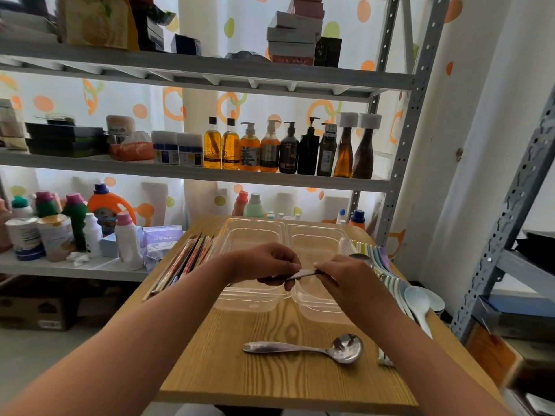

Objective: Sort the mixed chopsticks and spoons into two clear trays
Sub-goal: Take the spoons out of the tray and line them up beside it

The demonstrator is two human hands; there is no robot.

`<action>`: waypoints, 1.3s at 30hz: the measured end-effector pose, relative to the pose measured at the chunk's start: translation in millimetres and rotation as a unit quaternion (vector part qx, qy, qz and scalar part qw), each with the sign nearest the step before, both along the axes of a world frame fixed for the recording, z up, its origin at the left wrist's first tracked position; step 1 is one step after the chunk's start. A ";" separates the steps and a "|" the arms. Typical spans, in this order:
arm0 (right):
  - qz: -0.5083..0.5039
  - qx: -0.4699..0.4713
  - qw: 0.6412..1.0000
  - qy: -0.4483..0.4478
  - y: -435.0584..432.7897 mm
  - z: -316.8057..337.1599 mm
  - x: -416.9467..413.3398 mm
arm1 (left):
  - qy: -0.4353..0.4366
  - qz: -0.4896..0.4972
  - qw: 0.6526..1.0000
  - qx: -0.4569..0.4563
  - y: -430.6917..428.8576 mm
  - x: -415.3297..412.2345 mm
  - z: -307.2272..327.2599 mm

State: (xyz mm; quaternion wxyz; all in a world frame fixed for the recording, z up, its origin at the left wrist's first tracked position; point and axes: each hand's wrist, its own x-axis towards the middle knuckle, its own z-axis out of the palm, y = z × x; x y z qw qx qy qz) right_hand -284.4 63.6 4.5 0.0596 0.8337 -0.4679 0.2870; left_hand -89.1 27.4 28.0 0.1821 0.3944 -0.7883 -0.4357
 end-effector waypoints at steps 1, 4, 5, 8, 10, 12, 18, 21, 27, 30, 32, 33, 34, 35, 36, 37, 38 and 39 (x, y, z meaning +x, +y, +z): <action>0.003 0.009 1.000 0.006 1.8 0.7 0.2 | -0.002 -0.008 1.000 0.009 0.4 1.3 0.4; 0.015 0.039 0.999 0.016 7.9 4.2 0.7 | -0.013 -0.027 0.999 0.037 -0.5 4.5 1.2; 0.017 0.052 0.998 0.019 10.0 5.1 0.7 | -0.017 -0.029 0.998 0.045 -1.8 5.4 0.5; 0.022 0.091 0.995 0.024 18.1 4.5 0.3 | -0.002 -0.009 0.998 0.068 -7.8 8.1 -3.2; 0.024 0.119 0.992 0.030 23.9 0.0 0.4 | 0.025 0.022 0.998 0.052 -10.7 8.5 -5.9; 0.023 0.152 0.988 0.032 29.2 -7.0 0.6 | 0.054 0.086 0.995 -0.003 -14.4 6.2 -10.2; 0.007 0.200 0.979 0.036 35.0 -31.9 4.0 | 0.077 0.307 0.934 -0.164 -40.2 7.0 -21.1; -0.010 0.218 0.975 0.044 31.1 -39.9 7.6 | 0.033 0.358 0.915 -0.183 -51.8 14.7 -28.8; -0.009 0.218 0.974 0.058 23.6 -47.0 9.9 | -0.196 0.384 0.875 -0.218 -64.4 28.2 -45.9; 0.000 0.224 0.973 0.053 21.3 -51.3 9.4 | -0.263 0.360 0.864 -0.233 -63.7 34.4 -54.9; 0.009 0.234 0.971 0.045 20.0 -53.5 9.6 | -0.295 0.343 0.860 -0.236 -63.7 35.4 -60.0; 0.013 0.240 0.970 0.040 19.5 -54.3 10.0 | -0.299 0.341 0.858 -0.240 -64.0 35.3 -60.9; 0.018 0.243 0.969 0.036 19.1 -55.1 10.2 | -0.296 0.341 0.858 -0.245 -63.9 34.9 -60.8; 0.025 0.241 0.970 0.033 18.7 -55.8 10.1 | -0.291 0.340 0.858 -0.250 -64.7 34.8 -61.0; 0.031 0.238 0.970 0.032 18.5 -56.4 9.9 | -0.286 0.340 0.861 -0.248 -65.3 34.9 -61.4; 0.035 0.235 0.971 0.031 18.3 -56.7 9.2 | -0.282 0.340 0.865 -0.237 -66.3 35.2 -62.0; 0.037 0.234 0.971 0.030 18.2 -57.2 8.3 | -0.283 0.340 0.870 -0.218 -67.2 35.6 -62.6; 0.035 0.234 0.971 0.027 18.0 -57.8 7.3 | -0.287 0.340 0.873 -0.198 -68.3 36.0 -63.3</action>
